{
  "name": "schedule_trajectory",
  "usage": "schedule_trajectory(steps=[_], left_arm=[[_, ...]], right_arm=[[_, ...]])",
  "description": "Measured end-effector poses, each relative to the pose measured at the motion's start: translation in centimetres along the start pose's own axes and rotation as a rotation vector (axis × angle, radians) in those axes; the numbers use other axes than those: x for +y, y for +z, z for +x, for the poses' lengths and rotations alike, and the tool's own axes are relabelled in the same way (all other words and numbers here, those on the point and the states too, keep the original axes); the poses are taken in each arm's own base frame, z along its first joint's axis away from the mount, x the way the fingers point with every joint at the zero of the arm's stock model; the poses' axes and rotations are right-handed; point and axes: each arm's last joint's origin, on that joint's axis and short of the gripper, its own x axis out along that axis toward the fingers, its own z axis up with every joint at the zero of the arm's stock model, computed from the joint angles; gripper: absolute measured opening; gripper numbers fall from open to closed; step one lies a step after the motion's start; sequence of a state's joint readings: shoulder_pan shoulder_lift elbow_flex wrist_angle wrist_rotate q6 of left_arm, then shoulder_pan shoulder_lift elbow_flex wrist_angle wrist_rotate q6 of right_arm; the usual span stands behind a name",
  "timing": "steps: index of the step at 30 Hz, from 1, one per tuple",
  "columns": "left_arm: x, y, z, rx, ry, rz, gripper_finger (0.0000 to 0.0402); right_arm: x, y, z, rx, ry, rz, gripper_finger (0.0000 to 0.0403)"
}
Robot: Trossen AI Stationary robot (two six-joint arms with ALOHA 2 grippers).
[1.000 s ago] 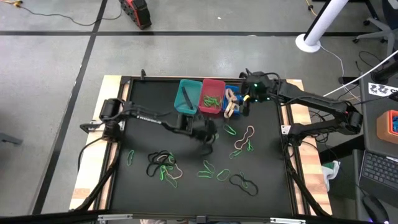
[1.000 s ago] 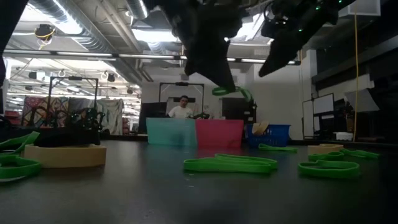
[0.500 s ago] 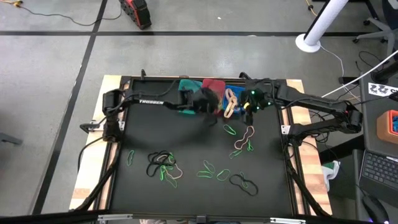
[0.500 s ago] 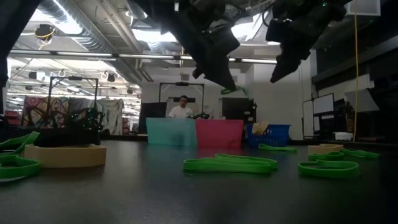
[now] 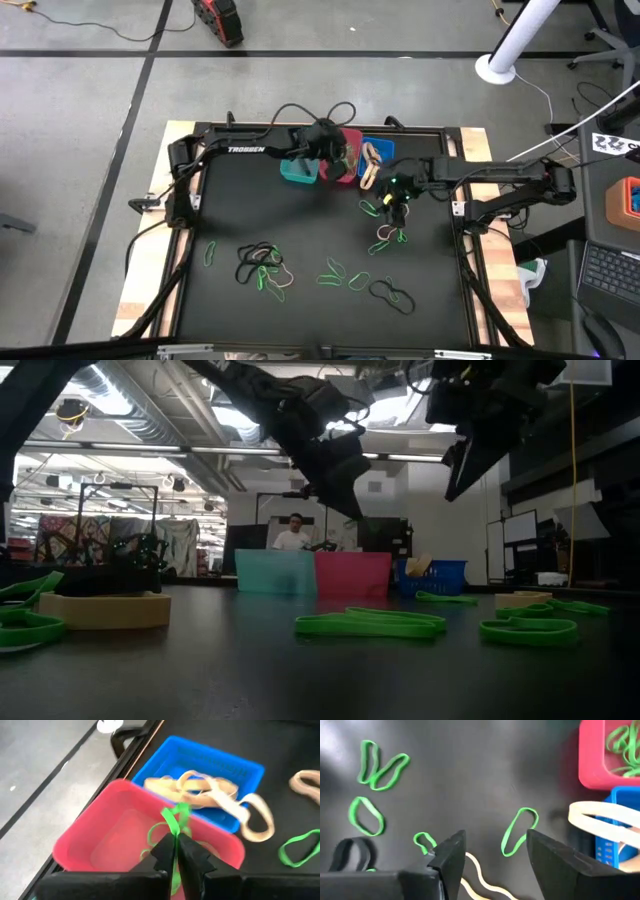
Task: Sort rubber bands into baskets
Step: Put the green rubber band into the pink bin
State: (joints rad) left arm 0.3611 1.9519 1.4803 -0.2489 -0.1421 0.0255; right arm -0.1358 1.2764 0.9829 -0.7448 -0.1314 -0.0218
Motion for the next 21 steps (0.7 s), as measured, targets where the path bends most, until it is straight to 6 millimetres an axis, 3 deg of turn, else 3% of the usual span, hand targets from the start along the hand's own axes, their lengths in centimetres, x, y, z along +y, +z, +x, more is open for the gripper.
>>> schedule_trajectory(steps=[10,21], left_arm=[[0.2,-0.1,0.3,0.004,0.004,-0.007,0.0114],[0.2,-0.2,0.3,0.009,0.003,-0.024,0.0127]], right_arm=[[0.0,-0.2,2.7,0.113,-0.166,0.194,0.0209],[-0.6,-0.8,6.5,0.264,-0.215,0.282,0.0209]])
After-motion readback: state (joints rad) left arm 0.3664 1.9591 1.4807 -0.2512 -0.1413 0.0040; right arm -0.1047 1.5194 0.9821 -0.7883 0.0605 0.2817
